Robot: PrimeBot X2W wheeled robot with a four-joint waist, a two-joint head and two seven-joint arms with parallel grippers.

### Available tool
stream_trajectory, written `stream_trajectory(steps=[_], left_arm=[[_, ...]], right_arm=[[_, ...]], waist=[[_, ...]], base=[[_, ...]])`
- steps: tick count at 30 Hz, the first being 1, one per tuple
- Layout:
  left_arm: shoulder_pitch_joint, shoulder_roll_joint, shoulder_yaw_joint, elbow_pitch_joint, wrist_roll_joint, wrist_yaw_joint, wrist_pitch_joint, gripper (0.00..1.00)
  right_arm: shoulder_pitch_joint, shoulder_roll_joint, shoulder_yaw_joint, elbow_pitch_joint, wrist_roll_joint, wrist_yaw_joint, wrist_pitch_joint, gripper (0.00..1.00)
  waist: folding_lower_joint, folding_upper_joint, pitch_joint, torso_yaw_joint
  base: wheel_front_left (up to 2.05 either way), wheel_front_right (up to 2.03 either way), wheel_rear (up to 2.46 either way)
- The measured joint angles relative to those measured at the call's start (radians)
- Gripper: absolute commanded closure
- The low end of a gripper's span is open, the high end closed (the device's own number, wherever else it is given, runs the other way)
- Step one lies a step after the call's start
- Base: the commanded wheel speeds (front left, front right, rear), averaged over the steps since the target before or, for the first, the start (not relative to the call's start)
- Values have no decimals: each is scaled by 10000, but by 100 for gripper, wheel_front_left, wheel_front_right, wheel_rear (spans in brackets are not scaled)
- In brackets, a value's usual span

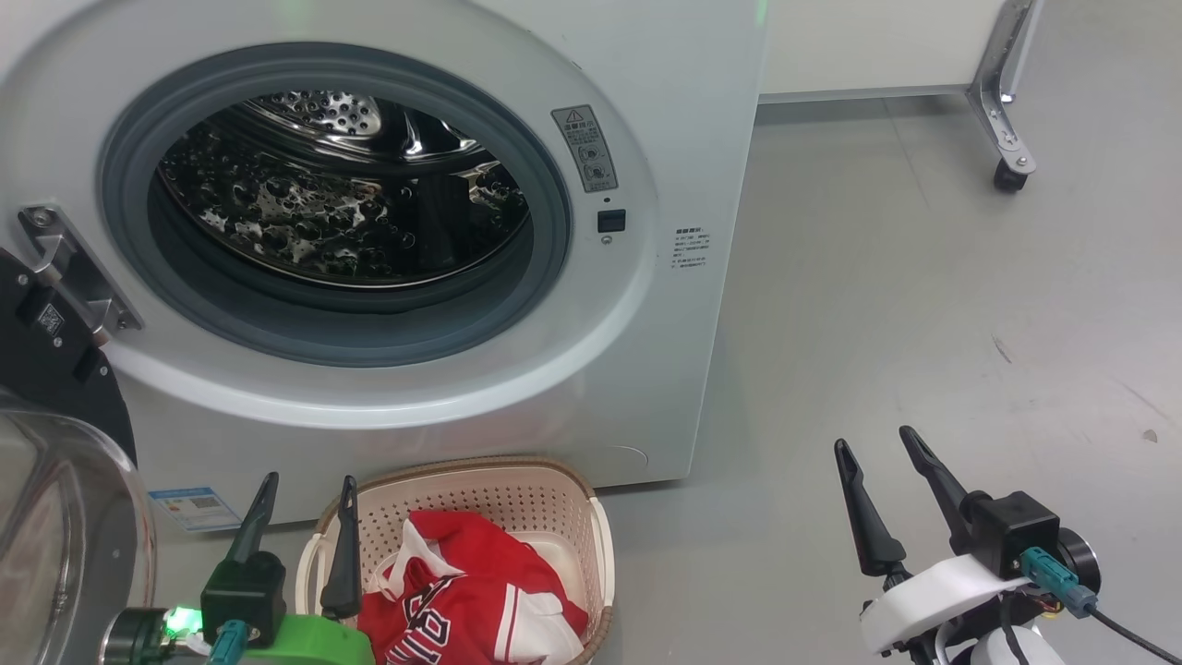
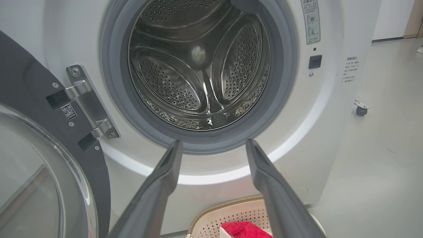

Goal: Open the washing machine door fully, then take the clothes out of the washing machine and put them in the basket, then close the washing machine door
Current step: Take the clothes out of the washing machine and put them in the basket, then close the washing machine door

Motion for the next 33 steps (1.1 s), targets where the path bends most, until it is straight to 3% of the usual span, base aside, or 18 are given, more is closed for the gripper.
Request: stream_trajectory(steps=[33], left_arm=[[626, 128, -19, -1174, 437, 105, 268, 0]], right_arm=[[288, -4, -33, -428, 13, -171, 192, 0]], waist=[[0, 0, -167, -4]], base=[[0, 0, 0]])
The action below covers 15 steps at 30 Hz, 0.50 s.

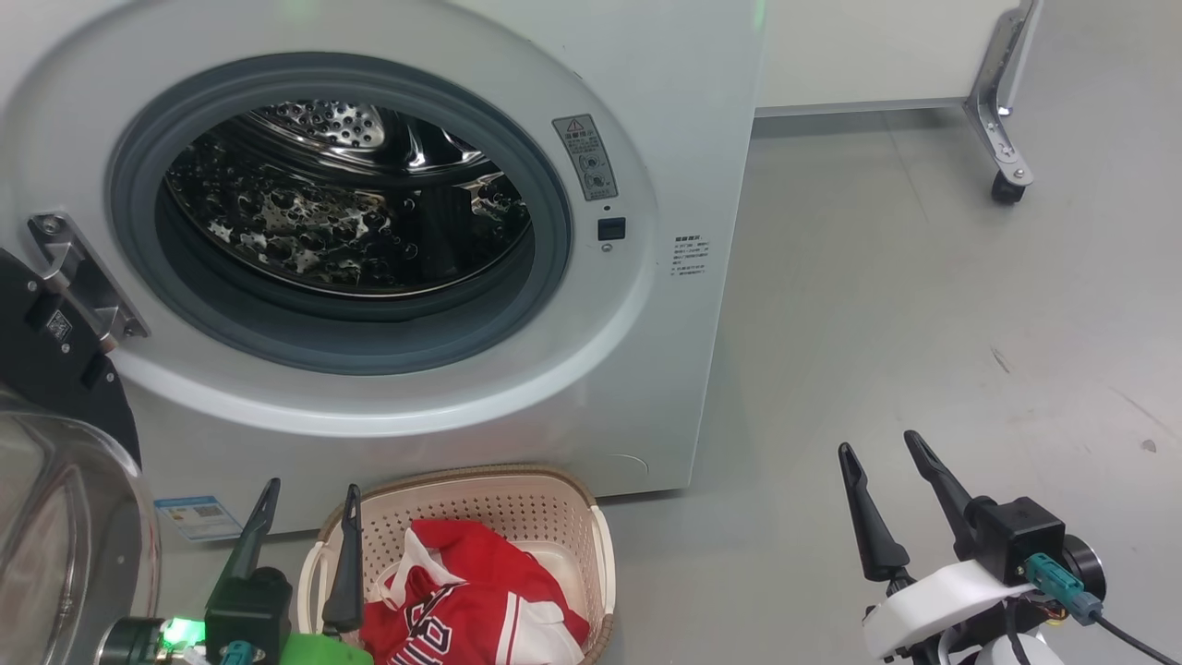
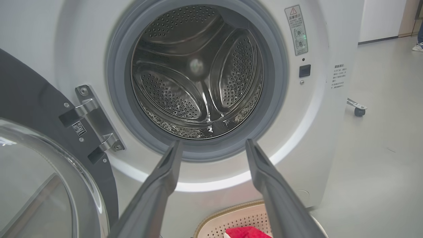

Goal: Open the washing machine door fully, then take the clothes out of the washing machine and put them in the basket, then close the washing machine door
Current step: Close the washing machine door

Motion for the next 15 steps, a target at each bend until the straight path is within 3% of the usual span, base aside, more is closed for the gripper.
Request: stream_trajectory(steps=[15], left_arm=[[181, 59, 4, -391, 249, 23, 301, 0]], right_arm=[[192, -4, -13, -123, 25, -88, 86, 0]], waist=[[0, 0, -16, -11]], base=[[-20, 20, 0]])
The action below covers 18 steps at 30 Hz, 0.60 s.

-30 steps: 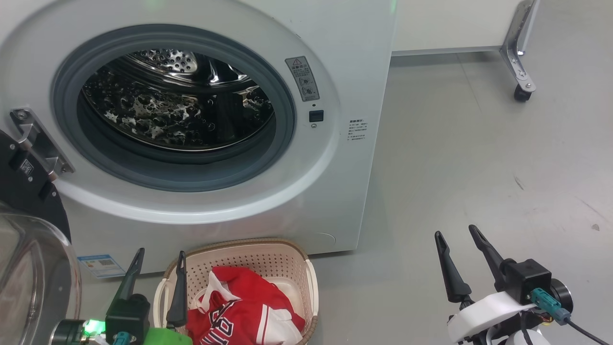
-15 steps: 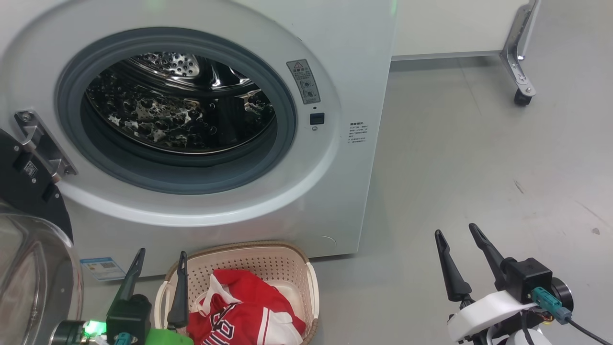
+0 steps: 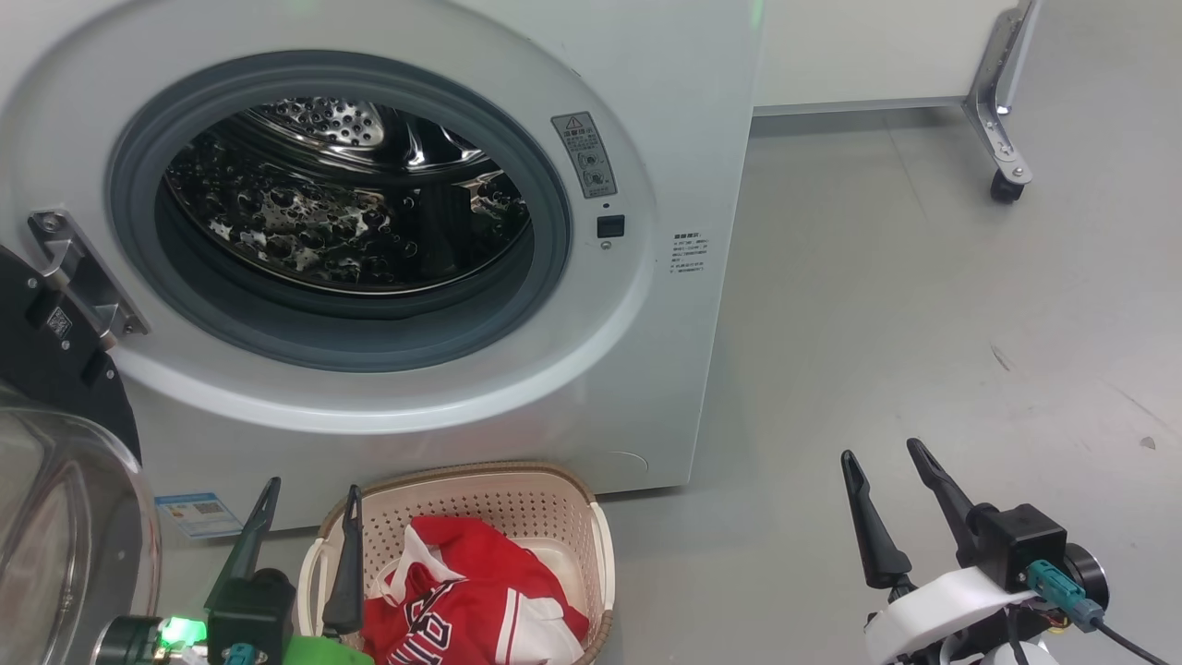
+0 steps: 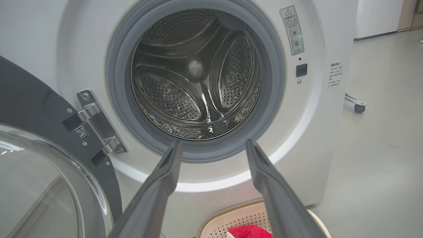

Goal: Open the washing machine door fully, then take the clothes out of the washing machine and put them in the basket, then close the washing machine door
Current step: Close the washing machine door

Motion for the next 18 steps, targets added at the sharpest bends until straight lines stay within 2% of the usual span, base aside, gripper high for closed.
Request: stream_trajectory(steps=[9, 18], left_arm=[[35, -2, -13, -153, 33, 0, 90, 0], [78, -2, -40, -265, 61, 2, 192, 0]], right_arm=[[1, -10, -4, -54, 0, -2, 4, 0], [2, -19, -2, -90, 0, -4, 35, 0]], waist=[[0, 0, 14, 30], [0, 0, -1, 53]], base=[[-66, 66, 0], [-102, 102, 0]])
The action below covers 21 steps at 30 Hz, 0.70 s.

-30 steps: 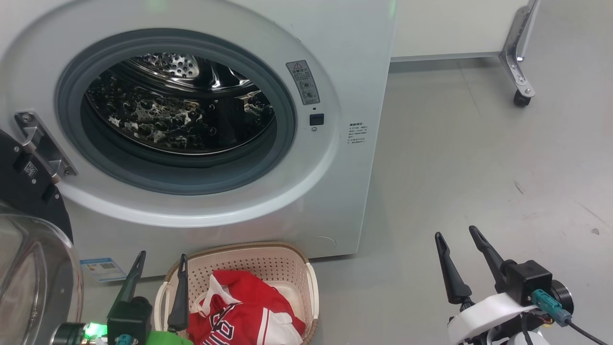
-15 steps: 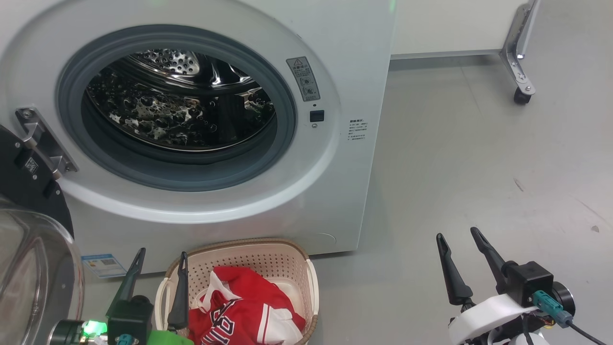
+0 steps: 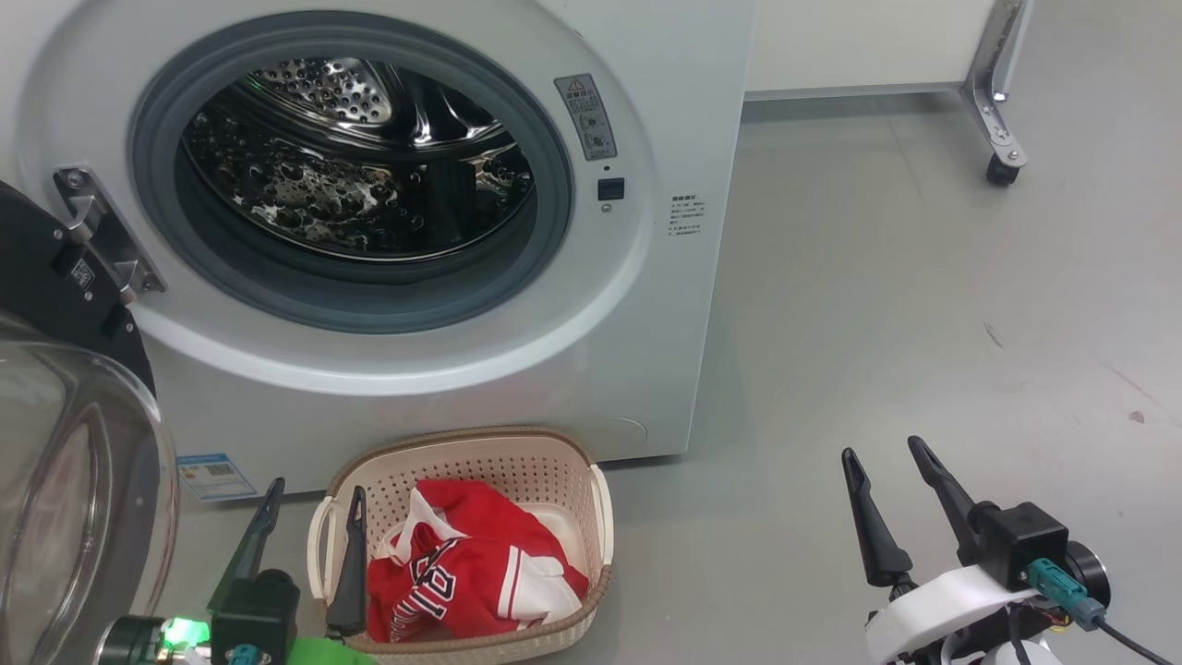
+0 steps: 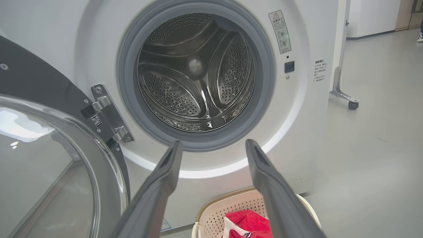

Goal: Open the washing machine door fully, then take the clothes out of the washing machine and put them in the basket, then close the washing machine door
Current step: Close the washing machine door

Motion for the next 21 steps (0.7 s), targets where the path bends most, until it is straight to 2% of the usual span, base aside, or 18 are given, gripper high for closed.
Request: stream_trajectory(steps=[11, 21], left_arm=[[70, 44, -167, -219, 205, 0, 27, 0], [70, 38, -82, -428, 194, 0, -17, 0]], right_arm=[[13, -4, 4, -13, 86, 0, 58, 0], [21, -15, 0, -79, 88, -73, 77, 0]], waist=[[0, 0, -28, 9], [0, 1, -15, 65]], base=[[-118, 118, 0], [-76, 76, 0]])
